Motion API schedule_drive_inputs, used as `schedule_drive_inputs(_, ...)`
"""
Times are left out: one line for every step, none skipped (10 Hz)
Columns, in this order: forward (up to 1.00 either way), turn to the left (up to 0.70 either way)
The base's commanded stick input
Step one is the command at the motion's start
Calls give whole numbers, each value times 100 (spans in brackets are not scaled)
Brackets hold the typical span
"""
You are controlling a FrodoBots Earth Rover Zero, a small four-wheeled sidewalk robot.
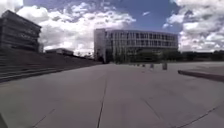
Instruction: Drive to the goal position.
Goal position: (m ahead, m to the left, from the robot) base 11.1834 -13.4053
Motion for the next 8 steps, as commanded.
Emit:
schedule_drive_inputs(70,0)
schedule_drive_inputs(70,0)
schedule_drive_inputs(70,0)
schedule_drive_inputs(70,0)
schedule_drive_inputs(70,0)
schedule_drive_inputs(70,0)
schedule_drive_inputs(70,0)
schedule_drive_inputs(70,0)
